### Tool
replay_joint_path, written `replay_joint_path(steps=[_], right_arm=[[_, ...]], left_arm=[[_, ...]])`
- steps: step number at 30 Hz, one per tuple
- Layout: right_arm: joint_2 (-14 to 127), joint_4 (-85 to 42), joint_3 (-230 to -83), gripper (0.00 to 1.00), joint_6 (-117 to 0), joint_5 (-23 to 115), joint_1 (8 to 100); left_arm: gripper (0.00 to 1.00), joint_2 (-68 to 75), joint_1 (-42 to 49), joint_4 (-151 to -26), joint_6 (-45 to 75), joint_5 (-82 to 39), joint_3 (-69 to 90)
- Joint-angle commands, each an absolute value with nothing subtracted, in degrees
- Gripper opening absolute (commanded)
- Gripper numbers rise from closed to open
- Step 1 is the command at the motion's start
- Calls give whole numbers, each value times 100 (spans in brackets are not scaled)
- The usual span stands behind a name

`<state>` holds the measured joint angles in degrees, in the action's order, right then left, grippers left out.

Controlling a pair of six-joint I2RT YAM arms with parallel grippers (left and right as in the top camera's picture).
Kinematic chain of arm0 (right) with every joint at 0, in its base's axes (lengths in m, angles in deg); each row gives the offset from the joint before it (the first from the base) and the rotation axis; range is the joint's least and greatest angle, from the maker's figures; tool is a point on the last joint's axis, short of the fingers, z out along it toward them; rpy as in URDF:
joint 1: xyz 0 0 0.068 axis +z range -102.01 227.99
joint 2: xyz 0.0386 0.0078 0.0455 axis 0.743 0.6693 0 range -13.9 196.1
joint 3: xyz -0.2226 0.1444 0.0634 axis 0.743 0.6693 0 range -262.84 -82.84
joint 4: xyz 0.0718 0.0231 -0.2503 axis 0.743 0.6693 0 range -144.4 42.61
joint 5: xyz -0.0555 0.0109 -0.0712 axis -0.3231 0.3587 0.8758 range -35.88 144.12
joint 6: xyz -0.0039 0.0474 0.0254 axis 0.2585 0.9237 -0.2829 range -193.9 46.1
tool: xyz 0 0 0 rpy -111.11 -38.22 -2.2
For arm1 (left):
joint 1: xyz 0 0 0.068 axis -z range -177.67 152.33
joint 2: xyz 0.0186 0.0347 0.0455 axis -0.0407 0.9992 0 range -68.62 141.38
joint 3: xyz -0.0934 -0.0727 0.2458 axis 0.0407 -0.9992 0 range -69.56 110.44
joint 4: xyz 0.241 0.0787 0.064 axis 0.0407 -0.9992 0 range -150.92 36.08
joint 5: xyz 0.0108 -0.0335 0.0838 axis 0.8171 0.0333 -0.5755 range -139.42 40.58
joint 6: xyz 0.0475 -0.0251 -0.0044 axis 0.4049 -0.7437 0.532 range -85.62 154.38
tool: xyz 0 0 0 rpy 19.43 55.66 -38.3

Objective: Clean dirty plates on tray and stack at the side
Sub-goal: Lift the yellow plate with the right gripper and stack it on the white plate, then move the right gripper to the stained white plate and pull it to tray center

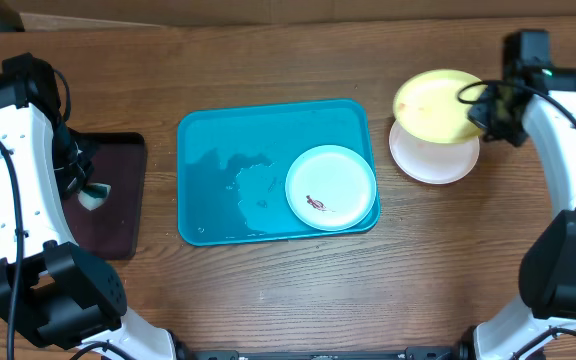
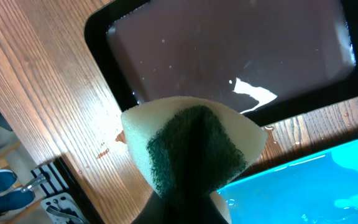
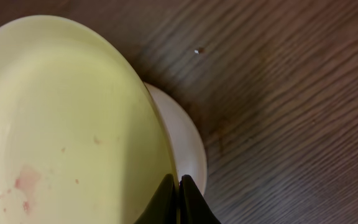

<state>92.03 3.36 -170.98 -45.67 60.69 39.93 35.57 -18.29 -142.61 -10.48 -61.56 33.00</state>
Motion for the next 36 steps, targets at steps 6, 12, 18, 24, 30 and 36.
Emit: replay_joint_path(steps=[6,12,18,24,30,36], right_arm=[[9166,-289,-16263,4,-4536,5730,3838],[9166,-317,-16195,10,-4536,5650,3989],[9166,17,-16195,42,-4534,5431,3989],[9166,452,-16195,38,-4726,4163,4102],[9166,419,-16195,36,-5362,3094,4797],[9166,111,-16191,41,-5303,4450,5816]], left_arm=[[4,3600,-1827,-14208,-1059,-6135,3278],[5,3600,-1827,-14210,-1037,-6135,3278],[5,3600,-1827,-14213,-1015,-6135,3278],[4,3600,-1827,-14210,-1017,-6132,3278],[4,3600,-1820,-14213,-1017,-6132,3278],[4,3600,-1820,-14210,-1015,-6135,3278]])
